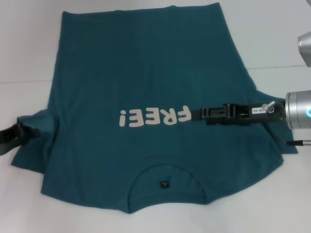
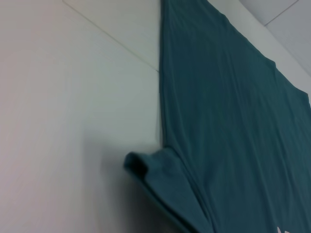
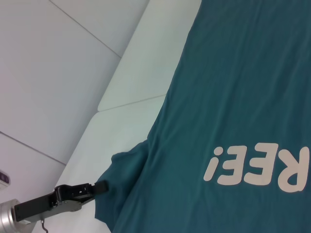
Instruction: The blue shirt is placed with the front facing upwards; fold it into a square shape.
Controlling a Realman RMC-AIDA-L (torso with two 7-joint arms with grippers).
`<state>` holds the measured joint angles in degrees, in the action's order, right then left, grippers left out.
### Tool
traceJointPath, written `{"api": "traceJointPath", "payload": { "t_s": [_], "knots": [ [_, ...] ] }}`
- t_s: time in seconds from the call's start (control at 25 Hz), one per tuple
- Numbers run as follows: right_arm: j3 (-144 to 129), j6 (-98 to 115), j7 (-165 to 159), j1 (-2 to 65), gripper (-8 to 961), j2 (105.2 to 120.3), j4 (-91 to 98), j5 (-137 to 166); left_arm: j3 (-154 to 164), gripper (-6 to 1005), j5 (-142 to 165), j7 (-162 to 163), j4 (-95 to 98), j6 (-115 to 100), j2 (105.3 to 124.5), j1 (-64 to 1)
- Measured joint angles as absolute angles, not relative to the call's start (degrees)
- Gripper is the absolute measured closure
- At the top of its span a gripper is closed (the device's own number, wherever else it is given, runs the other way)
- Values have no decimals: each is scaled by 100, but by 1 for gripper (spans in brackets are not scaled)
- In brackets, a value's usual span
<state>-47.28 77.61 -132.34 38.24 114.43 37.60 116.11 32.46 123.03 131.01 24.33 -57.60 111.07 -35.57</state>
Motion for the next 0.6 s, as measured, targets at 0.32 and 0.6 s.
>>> {"api": "traceJointPath", "payload": {
  "t_s": [0.32, 0.6],
  "knots": [
    [-4728, 7761, -13236, 3839, 149, 11443, 3709, 11610, 3250, 959, 12322, 13048, 2437, -5796, 11085, -3534],
    [-4729, 7761, -13236, 3823, 150, 11443, 3702, 11610, 3177, 958, 12323, 13091, 2486, -5778, 10922, -3526]
  ]
}}
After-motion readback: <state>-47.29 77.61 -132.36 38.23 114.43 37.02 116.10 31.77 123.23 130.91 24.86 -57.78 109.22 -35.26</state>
